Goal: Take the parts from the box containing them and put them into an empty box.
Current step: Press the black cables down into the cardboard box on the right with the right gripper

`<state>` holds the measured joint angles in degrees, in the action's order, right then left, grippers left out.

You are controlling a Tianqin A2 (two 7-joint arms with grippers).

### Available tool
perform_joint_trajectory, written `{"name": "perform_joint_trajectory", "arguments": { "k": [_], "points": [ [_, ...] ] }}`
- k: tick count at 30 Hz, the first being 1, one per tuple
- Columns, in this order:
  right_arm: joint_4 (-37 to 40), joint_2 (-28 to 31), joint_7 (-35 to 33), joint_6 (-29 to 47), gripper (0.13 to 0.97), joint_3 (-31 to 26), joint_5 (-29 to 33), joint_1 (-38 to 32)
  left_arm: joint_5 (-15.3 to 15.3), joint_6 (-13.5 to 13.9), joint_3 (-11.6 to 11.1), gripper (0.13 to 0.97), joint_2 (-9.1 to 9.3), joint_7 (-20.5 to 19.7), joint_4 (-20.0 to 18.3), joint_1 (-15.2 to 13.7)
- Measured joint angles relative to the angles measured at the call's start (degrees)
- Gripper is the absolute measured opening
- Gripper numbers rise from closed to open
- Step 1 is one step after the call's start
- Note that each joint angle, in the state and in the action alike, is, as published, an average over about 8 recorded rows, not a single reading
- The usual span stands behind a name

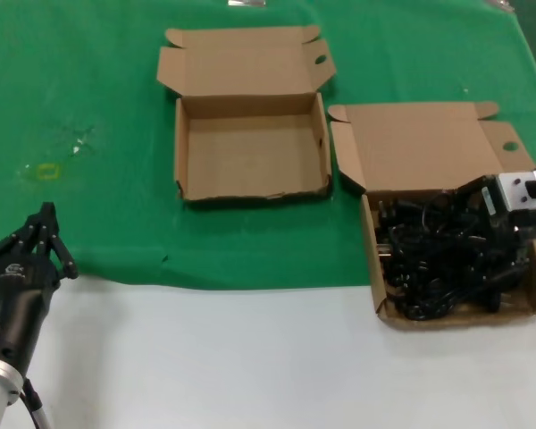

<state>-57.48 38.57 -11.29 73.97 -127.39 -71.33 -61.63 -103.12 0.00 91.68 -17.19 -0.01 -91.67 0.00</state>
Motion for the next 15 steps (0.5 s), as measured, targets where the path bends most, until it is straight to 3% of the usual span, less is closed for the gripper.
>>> {"name": "perform_joint_trajectory", "arguments": {
  "k": [13,15],
  "points": [
    [0.70,-0.54,-0.35,0.01,0.345,0.61,0.61,-0.42,0.01,0.00,0.00,0.144,0.00,-0.04,0.00,0.00],
    [0.94,-0.65,-0.45,-0.12,0.345,0.71,0.72,-0.60,0.01,0.00,0.00,0.144,0.00,-0.04,0.00,0.00]
  ]
}}
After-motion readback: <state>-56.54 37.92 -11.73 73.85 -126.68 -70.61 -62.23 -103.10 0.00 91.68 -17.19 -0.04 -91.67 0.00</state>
